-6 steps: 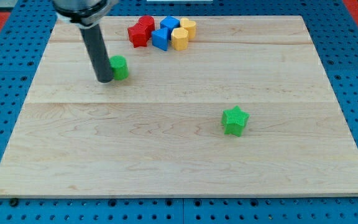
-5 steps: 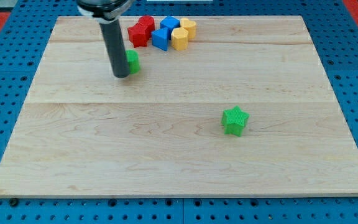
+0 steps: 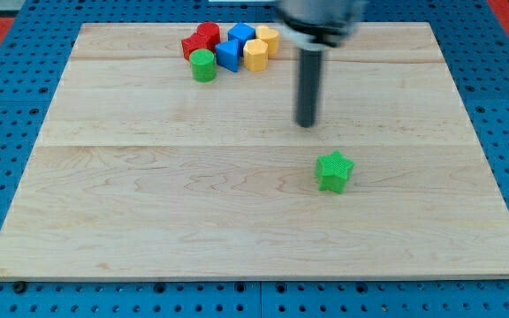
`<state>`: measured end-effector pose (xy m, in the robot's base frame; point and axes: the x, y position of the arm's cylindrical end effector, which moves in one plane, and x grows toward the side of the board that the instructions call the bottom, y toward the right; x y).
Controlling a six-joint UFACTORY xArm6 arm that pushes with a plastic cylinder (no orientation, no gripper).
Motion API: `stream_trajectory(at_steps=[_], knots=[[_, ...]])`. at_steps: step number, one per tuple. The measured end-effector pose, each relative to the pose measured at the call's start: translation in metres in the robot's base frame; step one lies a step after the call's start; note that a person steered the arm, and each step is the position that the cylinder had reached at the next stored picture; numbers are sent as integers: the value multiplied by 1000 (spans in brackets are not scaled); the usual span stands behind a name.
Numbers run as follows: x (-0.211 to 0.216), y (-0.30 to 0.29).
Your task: Move the green star closer to the yellow hexagon
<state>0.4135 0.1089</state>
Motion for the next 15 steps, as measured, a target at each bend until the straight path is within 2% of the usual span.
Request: stream_trajectory(at_steps=[1, 2, 3, 5, 7, 8, 9, 10, 11, 13, 15], knots=[[46, 50], [79, 34], [81, -28], [98, -89], [32, -138], [45, -147], [39, -169], [7, -170], [2, -130], [-49, -178], [-70, -158]])
